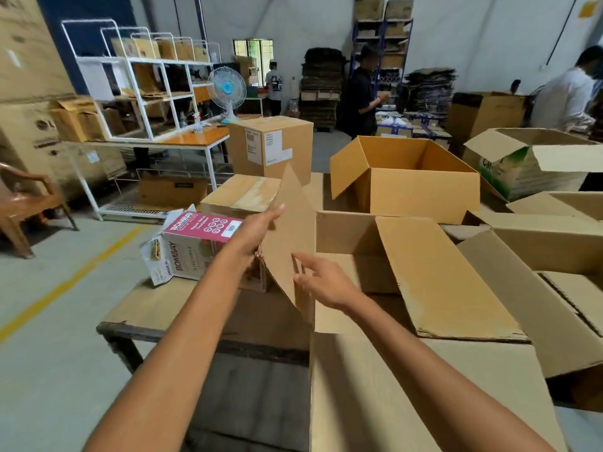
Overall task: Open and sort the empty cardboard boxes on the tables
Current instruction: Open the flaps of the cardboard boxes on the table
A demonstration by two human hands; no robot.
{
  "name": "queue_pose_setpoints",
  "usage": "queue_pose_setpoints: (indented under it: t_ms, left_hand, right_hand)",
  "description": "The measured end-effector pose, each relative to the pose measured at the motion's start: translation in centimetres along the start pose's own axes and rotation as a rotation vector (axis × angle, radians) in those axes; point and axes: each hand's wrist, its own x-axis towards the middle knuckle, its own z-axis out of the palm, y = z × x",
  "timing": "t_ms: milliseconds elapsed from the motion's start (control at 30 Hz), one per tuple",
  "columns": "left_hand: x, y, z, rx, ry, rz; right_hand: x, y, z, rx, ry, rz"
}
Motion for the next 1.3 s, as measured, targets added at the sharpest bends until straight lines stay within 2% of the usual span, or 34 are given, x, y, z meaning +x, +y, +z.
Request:
queue_pose_setpoints:
  t_ms: [133,233,333,433,567,767,933,1000,1067,1167,1300]
  left_hand:
    - [1.9,-2.2,-4.8,0.333,0.105,-0.097]
    - [2.7,-5.9,-6.2,0.433,0.139,-0.178]
    - [3.4,-10.0,-5.5,0.465,0.243,-0.151]
    - [3.3,-11.1,-4.2,0.516,0.316,-0.066]
    - [3.7,-11.1,-3.4,0.494,0.366,-0.007]
    - [4.8,-12.9,-0.5,0.383,0.290,-0.048]
    - [5.2,-16.2,3.2,0.306,0.049,-0.189]
    - [6.0,-17.7,4.0,0.345,-0.038,-0.241]
    - [6.3,-18.4,4.4,0.425,-0.082,-0.201]
    - [5.9,-18.3,4.6,0.464,0.007,-0.058]
    - [4.6,-17.1,4.4,0.308,0.140,0.074]
  right_hand:
    - [0.8,2.4,2.8,-0.126,-0.065,0.132]
    - [1.0,3.5,3.9,0.028,-0.120,0.278]
    - [1.3,4.2,5.0,0.215,-0.012,0.385]
    - [1.8,4.6,5.0,0.194,0.125,0.413]
    - [2.0,4.2,2.7,0.142,0.139,0.373]
    - [2.0,3.6,-1.5,0.199,0.193,0.315]
    - [2.3,3.8,-3.3,0.162,0.204,0.324]
    - [2.4,3.9,-2.9,0.144,0.203,0.344]
    - [2.7,4.3,-1.8,0.135,0.196,0.361]
    - [2.6,4.6,0.7,0.090,0.177,0.371]
    - [2.5,4.7,4.2,0.064,0.147,0.378]
